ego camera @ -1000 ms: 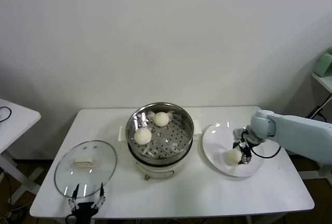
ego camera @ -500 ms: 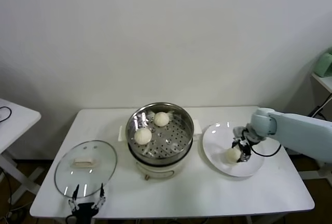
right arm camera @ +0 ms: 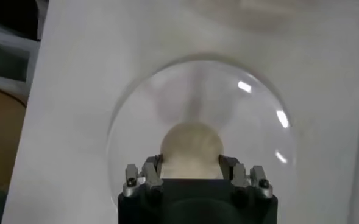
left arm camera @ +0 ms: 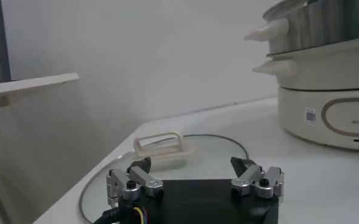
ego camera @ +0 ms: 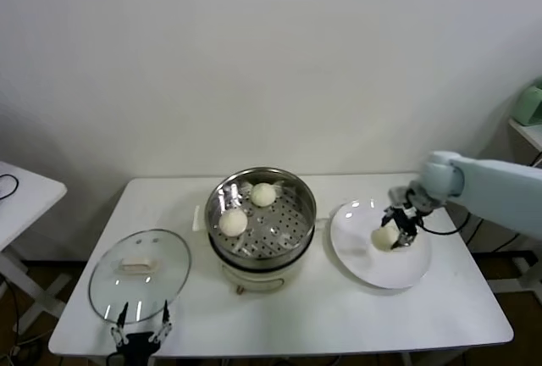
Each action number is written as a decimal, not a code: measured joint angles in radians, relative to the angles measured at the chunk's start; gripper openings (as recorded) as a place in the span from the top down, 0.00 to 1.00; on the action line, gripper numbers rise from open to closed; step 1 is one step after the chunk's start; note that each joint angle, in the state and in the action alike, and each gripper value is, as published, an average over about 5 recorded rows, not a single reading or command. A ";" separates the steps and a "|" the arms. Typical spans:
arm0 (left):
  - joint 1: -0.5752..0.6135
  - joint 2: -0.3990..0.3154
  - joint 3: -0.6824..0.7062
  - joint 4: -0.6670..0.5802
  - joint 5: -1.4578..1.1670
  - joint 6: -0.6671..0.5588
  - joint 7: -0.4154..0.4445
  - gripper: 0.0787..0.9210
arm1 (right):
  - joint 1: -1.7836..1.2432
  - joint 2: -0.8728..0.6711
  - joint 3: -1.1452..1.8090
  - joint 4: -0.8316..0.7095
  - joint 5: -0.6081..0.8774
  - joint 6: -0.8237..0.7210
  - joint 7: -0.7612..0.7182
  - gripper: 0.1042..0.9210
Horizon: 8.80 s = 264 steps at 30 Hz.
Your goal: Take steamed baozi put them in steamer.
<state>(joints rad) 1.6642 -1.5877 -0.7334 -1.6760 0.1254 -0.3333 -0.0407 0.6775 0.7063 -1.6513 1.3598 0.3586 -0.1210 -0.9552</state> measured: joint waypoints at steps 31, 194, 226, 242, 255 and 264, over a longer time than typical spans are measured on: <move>0.001 0.001 -0.016 0.020 0.029 -0.023 -0.023 0.12 | 0.256 0.455 0.069 0.243 -0.135 0.351 -0.002 0.34; 0.000 0.007 -0.033 0.040 0.053 -0.043 -0.026 0.12 | 0.155 0.430 0.011 0.078 0.270 -0.237 0.135 0.40; -0.003 0.013 -0.041 0.023 0.047 -0.040 -0.024 0.12 | 0.065 0.417 0.060 0.040 0.237 -0.249 0.182 0.12; -0.036 0.030 -0.044 -0.014 0.028 -0.028 -0.007 0.12 | -0.199 -0.059 0.465 0.283 0.292 -0.185 0.583 0.12; -0.057 0.047 -0.078 -0.017 0.181 -0.048 -0.057 0.12 | -1.053 -0.086 1.330 0.328 0.221 0.104 0.786 0.12; -0.084 0.092 -0.131 0.009 0.602 -0.074 -0.184 0.12 | -1.650 0.041 1.887 0.304 0.264 0.251 0.817 0.12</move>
<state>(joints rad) 1.5805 -1.4956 -0.8648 -1.6665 0.7273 -0.4075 -0.2248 -0.9721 0.7473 0.2354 1.6634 0.6226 0.1301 -0.1385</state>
